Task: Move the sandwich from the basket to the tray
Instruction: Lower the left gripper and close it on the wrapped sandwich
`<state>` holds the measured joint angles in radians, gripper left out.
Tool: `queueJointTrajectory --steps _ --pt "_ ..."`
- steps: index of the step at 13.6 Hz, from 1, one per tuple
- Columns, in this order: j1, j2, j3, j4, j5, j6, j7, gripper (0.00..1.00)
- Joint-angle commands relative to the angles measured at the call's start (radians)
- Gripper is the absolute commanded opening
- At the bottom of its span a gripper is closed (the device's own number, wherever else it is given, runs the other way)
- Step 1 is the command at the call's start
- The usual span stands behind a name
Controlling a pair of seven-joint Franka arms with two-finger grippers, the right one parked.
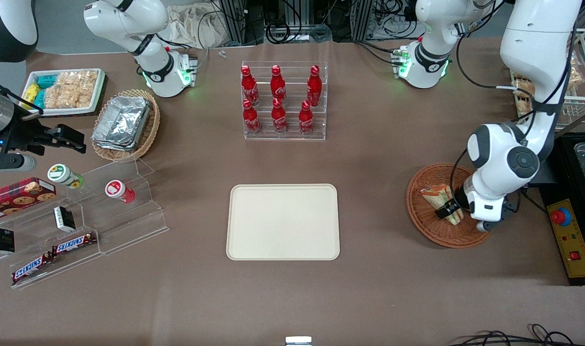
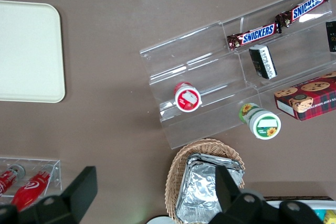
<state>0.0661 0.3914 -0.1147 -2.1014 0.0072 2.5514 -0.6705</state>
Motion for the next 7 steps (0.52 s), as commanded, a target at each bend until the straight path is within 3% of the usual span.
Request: queueJointTrajectory --steps 1,6,7 --pt "-0.005 -0.014 0.001 -0.045 0.008 0.036 -0.021 0.84" --pt "0.000 -0.062 0.001 -0.051 0.011 -0.032 -0.003 0.13" --pt "0.000 -0.083 0.001 -0.046 0.011 -0.071 -0.003 0.05"
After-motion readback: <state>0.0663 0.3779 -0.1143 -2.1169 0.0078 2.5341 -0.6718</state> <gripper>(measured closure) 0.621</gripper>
